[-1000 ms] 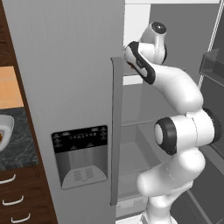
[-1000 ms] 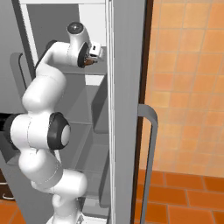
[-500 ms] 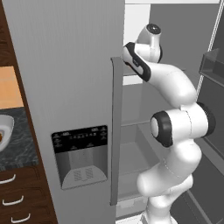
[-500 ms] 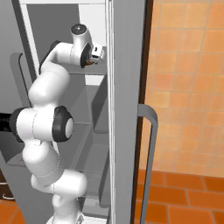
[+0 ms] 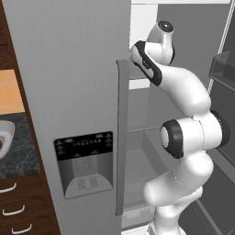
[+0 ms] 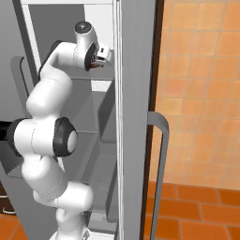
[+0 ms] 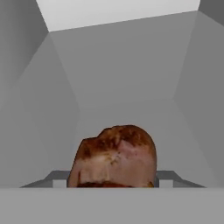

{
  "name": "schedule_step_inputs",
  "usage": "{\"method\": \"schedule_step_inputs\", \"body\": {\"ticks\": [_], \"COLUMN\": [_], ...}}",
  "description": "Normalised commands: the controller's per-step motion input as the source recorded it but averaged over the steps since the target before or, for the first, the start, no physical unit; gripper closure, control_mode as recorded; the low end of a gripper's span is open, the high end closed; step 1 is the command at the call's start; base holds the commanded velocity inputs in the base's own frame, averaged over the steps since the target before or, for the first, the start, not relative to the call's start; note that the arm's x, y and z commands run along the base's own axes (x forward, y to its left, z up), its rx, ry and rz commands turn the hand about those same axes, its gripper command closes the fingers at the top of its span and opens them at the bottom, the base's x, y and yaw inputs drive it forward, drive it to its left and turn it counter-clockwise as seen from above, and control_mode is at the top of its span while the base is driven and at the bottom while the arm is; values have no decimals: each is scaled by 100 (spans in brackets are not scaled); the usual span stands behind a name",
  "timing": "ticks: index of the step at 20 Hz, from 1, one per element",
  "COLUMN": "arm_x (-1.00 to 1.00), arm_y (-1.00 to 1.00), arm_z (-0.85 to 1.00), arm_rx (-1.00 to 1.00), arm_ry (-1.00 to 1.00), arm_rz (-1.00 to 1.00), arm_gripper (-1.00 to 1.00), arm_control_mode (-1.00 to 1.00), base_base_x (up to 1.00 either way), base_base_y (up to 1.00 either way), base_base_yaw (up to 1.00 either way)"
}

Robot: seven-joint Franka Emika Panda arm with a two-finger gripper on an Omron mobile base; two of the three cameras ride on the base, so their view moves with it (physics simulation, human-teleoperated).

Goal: Place one squash and one chicken drumstick in each tupperware on the nearby counter, to pack two identical lunches.

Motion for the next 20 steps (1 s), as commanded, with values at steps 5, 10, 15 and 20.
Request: {"method": "schedule_step_inputs", "body": {"ticks": [5, 10, 15, 20], "arm_x": [-100, -100, -100, -100], "arm_y": [-21, -5, 0, -2], "arm_z": [30, 6, -45, -96], "arm_rx": [5, 2, 0, 0], "arm_ry": [-10, -10, 0, 17], "arm_rz": [-5, -1, 0, 0], "arm_gripper": [100, 100, 100, 100], "arm_control_mode": [-100, -100, -100, -100], "base_base_x": [0, 0, 0, 0], "base_base_y": [0, 0, 0, 0], "base_base_yaw": [0, 0, 0, 0]}}
